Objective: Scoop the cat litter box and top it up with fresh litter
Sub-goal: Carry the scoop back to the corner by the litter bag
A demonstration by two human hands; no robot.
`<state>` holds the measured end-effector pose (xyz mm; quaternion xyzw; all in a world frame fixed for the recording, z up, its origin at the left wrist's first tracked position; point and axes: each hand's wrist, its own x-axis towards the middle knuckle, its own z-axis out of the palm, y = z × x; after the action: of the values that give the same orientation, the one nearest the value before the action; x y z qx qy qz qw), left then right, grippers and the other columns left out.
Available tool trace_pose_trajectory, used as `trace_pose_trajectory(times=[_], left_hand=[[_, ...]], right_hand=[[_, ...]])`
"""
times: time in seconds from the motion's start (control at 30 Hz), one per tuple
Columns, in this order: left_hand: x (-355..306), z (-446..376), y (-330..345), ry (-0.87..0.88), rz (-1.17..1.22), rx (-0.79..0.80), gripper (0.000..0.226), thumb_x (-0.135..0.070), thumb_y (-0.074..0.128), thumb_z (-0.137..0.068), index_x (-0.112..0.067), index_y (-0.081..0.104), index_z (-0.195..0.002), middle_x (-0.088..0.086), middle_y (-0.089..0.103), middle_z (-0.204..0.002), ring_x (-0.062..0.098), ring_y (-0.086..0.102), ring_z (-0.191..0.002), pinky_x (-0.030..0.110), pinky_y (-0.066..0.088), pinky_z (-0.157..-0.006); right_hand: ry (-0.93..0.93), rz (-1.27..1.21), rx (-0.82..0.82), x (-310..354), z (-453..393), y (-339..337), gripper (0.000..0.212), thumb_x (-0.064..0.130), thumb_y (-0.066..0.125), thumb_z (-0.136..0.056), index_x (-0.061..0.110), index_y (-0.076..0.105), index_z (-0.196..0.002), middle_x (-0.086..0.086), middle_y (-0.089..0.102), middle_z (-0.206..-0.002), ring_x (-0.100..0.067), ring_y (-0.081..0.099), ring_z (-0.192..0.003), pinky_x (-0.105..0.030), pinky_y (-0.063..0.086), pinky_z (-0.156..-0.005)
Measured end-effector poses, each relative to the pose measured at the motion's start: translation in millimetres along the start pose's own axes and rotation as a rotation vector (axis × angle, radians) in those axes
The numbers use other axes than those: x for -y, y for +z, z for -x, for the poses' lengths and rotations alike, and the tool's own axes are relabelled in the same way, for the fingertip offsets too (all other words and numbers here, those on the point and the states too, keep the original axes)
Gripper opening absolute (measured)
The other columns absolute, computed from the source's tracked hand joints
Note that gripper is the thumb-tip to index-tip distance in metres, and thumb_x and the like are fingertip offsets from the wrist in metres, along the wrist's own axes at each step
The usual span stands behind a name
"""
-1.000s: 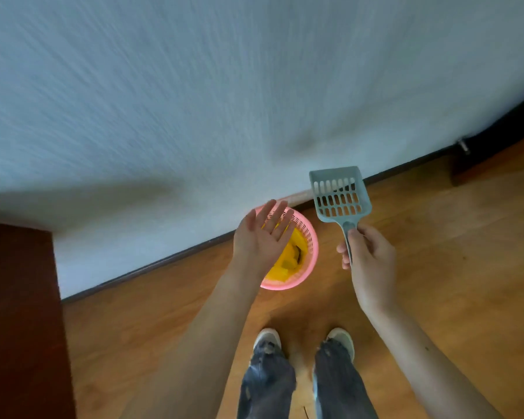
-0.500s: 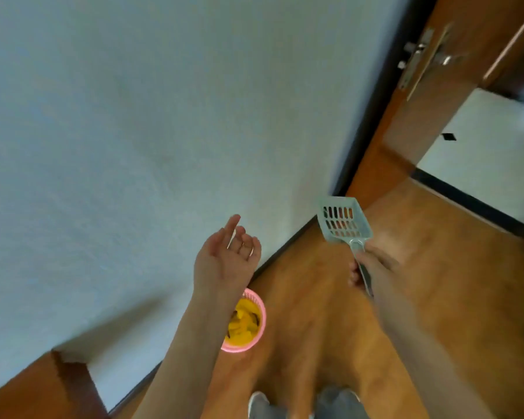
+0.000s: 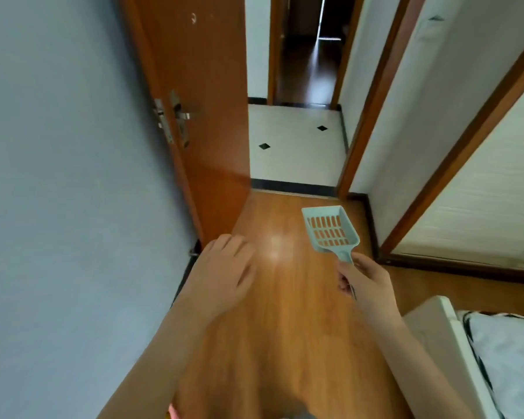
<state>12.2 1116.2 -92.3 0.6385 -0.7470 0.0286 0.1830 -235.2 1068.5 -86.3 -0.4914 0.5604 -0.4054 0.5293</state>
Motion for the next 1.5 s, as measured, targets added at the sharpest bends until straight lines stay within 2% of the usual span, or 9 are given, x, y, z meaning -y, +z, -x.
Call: trace_pose_trajectory(times=[0.07,0.3,0.43,0.53,0.67,0.9,1.03,1.2,1.5], left_hand=[[-28.1,-35.2,26.2,0.051,0.022,0.086,0.030,-0.026,0.065,-0.088,-0.022,0.062,-0.117,-0.003,0.064,-0.114,0.017,0.061,-0.105,0.034,0.051,-0.088],[-110.3,-156.9,80.6,0.230,0.094,0.268,0.033,-0.033,0.040,-0.101,-0.026,0.050,-0.132,-0.009,0.050,-0.132,0.010,0.045,-0.121,0.028,0.041,-0.102],[-128.6,-235.6,120.1,0.389,0.053,0.295,0.032,-0.033,0.040,-0.100,-0.026,0.050,-0.130,-0.008,0.052,-0.130,0.009,0.047,-0.117,0.025,0.042,-0.097],[-138.3,-298.0,155.2,0.465,0.063,0.335,0.042,-0.036,0.040,-0.101,-0.028,0.043,-0.141,-0.007,0.045,-0.142,0.010,0.040,-0.130,0.026,0.038,-0.105],[-150.8,-382.7,196.8,0.640,0.056,0.372,0.048,-0.043,0.039,-0.100,-0.032,0.036,-0.147,-0.009,0.035,-0.153,0.013,0.027,-0.144,0.031,0.022,-0.116],[-184.4,-529.5,251.9,0.916,0.127,0.414,0.040,-0.040,0.057,-0.092,-0.024,0.061,-0.129,-0.003,0.063,-0.128,0.018,0.057,-0.121,0.034,0.045,-0.099],[-250.7,-585.3,283.6,1.056,0.237,0.440,0.043,-0.040,0.047,-0.096,-0.023,0.056,-0.135,-0.004,0.059,-0.132,0.017,0.052,-0.125,0.035,0.045,-0.102],[-349.0,-637.5,330.1,1.230,0.266,0.476,0.054,-0.046,0.029,-0.093,-0.022,0.060,-0.130,-0.004,0.064,-0.122,0.015,0.058,-0.114,0.034,0.051,-0.094],[-539.7,-726.9,367.3,1.417,0.229,0.463,0.051,-0.043,0.032,-0.094,-0.021,0.060,-0.129,-0.003,0.065,-0.119,0.016,0.060,-0.109,0.030,0.049,-0.091]], right_hand=[[0.019,0.010,-0.096,-6.5,-16.7,-39.5,0.015,0.019,0.058,-0.093,0.022,0.064,-0.106,-0.010,0.060,-0.073,-0.013,0.054,-0.062,-0.021,0.048,-0.059],[0.066,0.013,-0.356,-20.1,-68.3,-148.5,0.008,0.008,0.057,-0.090,0.010,0.063,-0.085,-0.002,0.051,-0.061,-0.009,0.046,-0.056,-0.021,0.042,-0.054],[0.101,-0.034,-0.506,-25.8,-114.4,-177.1,0.010,0.014,0.058,-0.092,0.018,0.067,-0.092,-0.006,0.055,-0.067,-0.009,0.049,-0.058,-0.018,0.046,-0.055],[0.108,-0.132,-0.614,-29.7,-158.4,-192.3,0.013,0.015,0.059,-0.092,0.020,0.067,-0.099,-0.003,0.056,-0.068,-0.014,0.049,-0.062,-0.029,0.047,-0.063],[0.137,-0.199,-0.773,-28.8,-219.6,-212.1,0.016,0.015,0.060,-0.091,0.018,0.066,-0.105,-0.002,0.059,-0.070,-0.017,0.050,-0.065,-0.032,0.047,-0.066],[0.183,-0.240,-1.058,-2.2,-298.4,-252.4,0.017,0.010,0.057,-0.090,0.012,0.068,-0.102,0.003,0.057,-0.059,-0.010,0.048,-0.054,-0.029,0.047,-0.062],[0.212,-0.250,-1.174,0.5,-321.4,-289.8,0.014,0.009,0.057,-0.091,0.011,0.068,-0.098,0.010,0.057,-0.057,-0.007,0.048,-0.052,-0.026,0.047,-0.059],[0.212,-0.324,-1.303,-13.3,-356.1,-360.8,0.017,0.009,0.057,-0.092,0.010,0.066,-0.106,0.006,0.057,-0.058,-0.009,0.049,-0.051,-0.025,0.047,-0.057],[0.227,-0.392,-1.472,-19.5,-402.0,-514.5,0.024,0.018,0.060,-0.092,0.012,0.064,-0.114,0.003,0.061,-0.075,-0.005,0.053,-0.058,-0.022,0.047,-0.060]])
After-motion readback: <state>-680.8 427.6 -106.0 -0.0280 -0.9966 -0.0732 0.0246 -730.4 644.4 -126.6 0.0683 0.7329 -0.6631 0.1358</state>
